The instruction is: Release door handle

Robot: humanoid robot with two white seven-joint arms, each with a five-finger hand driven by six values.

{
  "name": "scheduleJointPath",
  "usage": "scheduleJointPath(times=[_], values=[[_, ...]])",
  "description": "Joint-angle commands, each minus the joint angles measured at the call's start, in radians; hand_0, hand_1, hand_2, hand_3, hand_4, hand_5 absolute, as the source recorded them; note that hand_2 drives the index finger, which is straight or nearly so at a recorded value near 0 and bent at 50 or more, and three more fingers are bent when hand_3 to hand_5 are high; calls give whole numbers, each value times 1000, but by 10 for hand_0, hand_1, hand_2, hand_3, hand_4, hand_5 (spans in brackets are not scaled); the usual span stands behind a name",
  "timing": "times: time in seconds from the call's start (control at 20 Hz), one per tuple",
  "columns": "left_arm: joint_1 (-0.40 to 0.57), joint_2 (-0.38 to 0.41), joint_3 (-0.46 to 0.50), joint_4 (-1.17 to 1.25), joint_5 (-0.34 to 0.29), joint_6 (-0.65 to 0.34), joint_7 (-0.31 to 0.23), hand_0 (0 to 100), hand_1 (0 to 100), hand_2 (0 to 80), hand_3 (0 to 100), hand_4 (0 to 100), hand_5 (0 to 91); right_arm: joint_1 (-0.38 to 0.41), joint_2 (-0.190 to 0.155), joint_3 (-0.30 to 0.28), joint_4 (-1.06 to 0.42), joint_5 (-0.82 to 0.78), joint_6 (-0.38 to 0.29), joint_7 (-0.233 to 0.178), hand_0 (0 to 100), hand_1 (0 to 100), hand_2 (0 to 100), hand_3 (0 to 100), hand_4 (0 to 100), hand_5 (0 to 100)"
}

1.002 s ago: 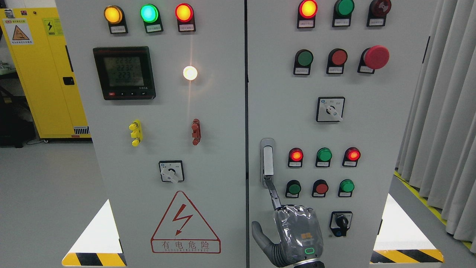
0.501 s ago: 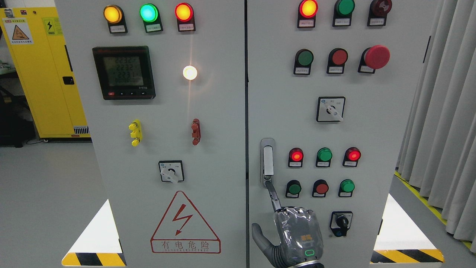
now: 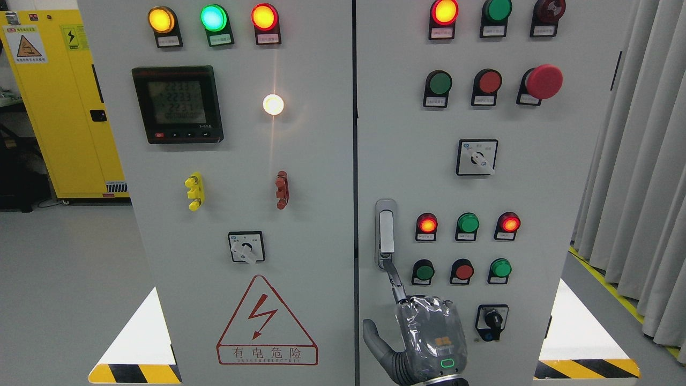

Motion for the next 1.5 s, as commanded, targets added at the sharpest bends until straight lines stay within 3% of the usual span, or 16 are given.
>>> scheduleJointPath(times=[0.0, 0.25, 0.3, 0.35, 0.6, 0.8, 0.85, 0.95, 1.1, 1.2, 1.25, 1.3, 1.35, 1.45], values=[[0, 0, 0, -12, 0, 0, 0, 120, 556, 0, 0, 0, 0, 0, 1, 0, -42, 0, -4, -9, 423, 383, 19, 1000, 1000, 1000], [0, 0, 0, -12, 0, 0, 0, 120, 556, 0, 0, 0, 0, 0, 2, -1, -49, -1, -5, -19, 419, 384, 55, 1000, 1000, 1000], [0, 0, 0, -12, 0, 0, 0, 120, 556, 0, 0, 0, 0, 0, 2, -3, -49, -3, -5, -32, 419, 384, 100, 1000, 1000, 1000], [0, 0, 0, -12, 0, 0, 0, 120, 556, 0, 0, 0, 0, 2, 4, -7, -49, -3, -7, -38, 422, 385, 219, 997, 993, 1000], [0, 0, 0, -12, 0, 0, 0, 120, 556, 0, 0, 0, 0, 20, 10, -18, -92, -21, -8, -36, 449, 395, 341, 959, 968, 1000], [0, 0, 0, -12, 0, 0, 0, 120, 556, 0, 0, 0, 0, 46, 10, -20, -121, -57, -7, -35, 535, 418, 435, 948, 960, 1000], [0, 0, 0, -12, 0, 0, 0, 120, 556, 0, 0, 0, 0, 46, 10, -24, -124, -57, -7, -35, 637, 428, 509, 955, 957, 1000], [0, 0, 0, -12, 0, 0, 0, 120, 556, 0, 0, 0, 0, 46, 10, -24, -131, -57, -7, -27, 716, 430, 589, 991, 958, 1000], [0, 0, 0, -12, 0, 0, 0, 120, 556, 0, 0, 0, 0, 46, 10, -23, -131, -57, -5, -22, 682, 417, 748, 1000, 1000, 1000], [0, 0, 0, -12, 0, 0, 0, 120, 556, 0, 0, 0, 0, 45, 10, -23, -131, -57, -5, -12, 586, 384, 817, 1000, 1000, 1000], [0, 0, 0, -12, -2, 0, 0, 120, 556, 0, 0, 0, 0, 43, 10, -21, -131, -57, -5, -7, 566, 378, 821, 1000, 1000, 1000], [0, 0, 0, -12, 0, 0, 0, 120, 556, 0, 0, 0, 0, 40, 8, -21, -131, -57, -5, -4, 609, 274, 843, 1000, 1000, 1000], [0, 0, 0, -12, 0, 0, 0, 120, 556, 0, 0, 0, 0, 34, 7, -20, -129, -57, -5, -3, 534, 279, 853, 1000, 1000, 1000], [0, 0, 0, -12, 0, 0, 0, 120, 556, 0, 0, 0, 0, 17, 4, -20, -129, -57, -1, 14, 497, 224, 878, 1000, 1000, 1000]])
